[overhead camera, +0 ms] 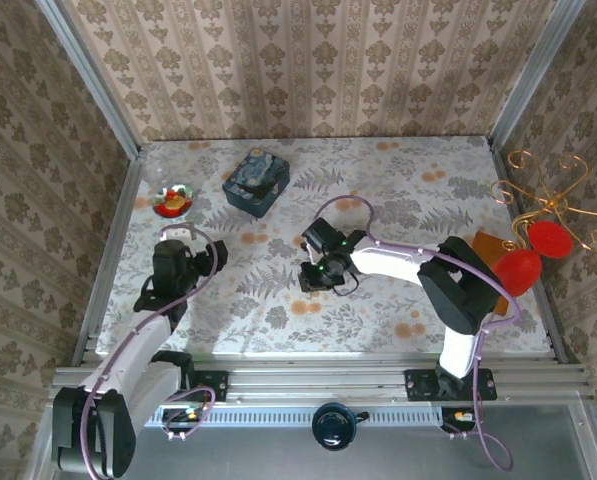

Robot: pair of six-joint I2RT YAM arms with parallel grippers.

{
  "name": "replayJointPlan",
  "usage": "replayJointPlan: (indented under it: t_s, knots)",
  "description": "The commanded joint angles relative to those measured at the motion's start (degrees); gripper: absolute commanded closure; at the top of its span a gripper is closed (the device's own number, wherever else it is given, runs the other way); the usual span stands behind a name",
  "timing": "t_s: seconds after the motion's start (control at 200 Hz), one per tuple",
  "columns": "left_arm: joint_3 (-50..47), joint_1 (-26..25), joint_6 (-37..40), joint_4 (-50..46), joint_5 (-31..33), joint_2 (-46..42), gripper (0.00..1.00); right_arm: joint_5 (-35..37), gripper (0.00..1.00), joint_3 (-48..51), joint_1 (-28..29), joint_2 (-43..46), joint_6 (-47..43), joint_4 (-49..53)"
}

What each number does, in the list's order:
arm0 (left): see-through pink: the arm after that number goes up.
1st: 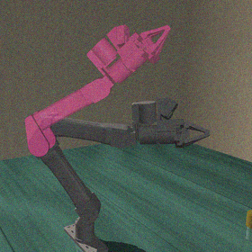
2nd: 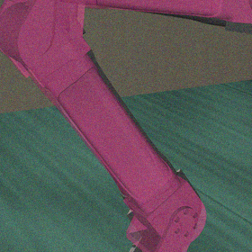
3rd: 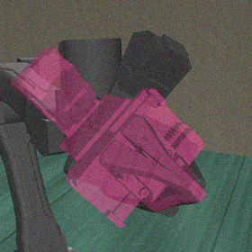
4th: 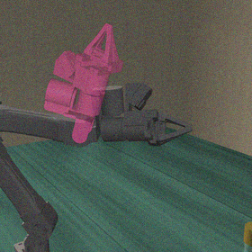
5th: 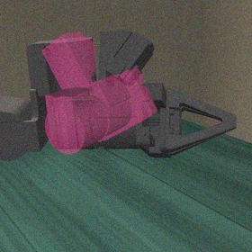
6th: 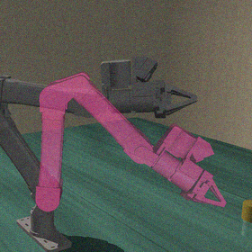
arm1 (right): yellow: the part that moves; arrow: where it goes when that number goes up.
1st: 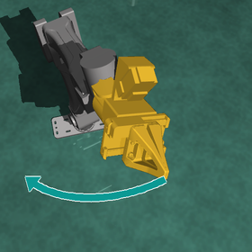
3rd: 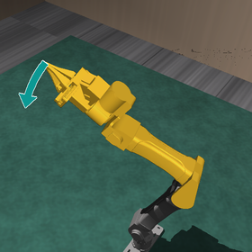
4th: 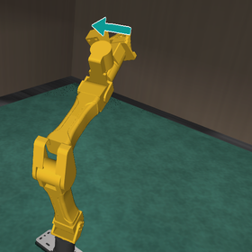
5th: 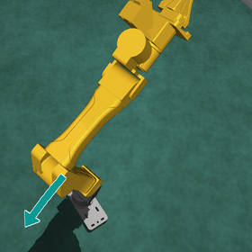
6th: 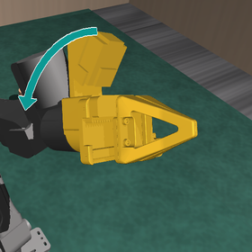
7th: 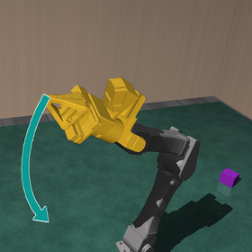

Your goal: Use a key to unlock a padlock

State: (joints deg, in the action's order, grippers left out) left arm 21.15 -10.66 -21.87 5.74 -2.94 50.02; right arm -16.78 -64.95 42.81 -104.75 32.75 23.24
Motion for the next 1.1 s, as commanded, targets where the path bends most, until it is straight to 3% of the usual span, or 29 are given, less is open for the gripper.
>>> replayJointPlan:
  t_s: [0.0,0.76,1.095]
  knots:
    - [-1.3,0.5,1.7,2.8,0.2,-0.7,0.22,-2.3,0.83,-2.8,0.4,-1.8,-0.6,3.6]
    - [-4.8,2.9,-1.5,2.5,-4.7,-4.5,0.20,-0.2,0.80,-4.4,3.2,-3.7,4.1,11.4]
    - [-5.2,3.8,-1.8,2.6,-5.1,-4.5,0.20,2.7,0.70,-5.5,3.2,-3.8,2.6,13.7]
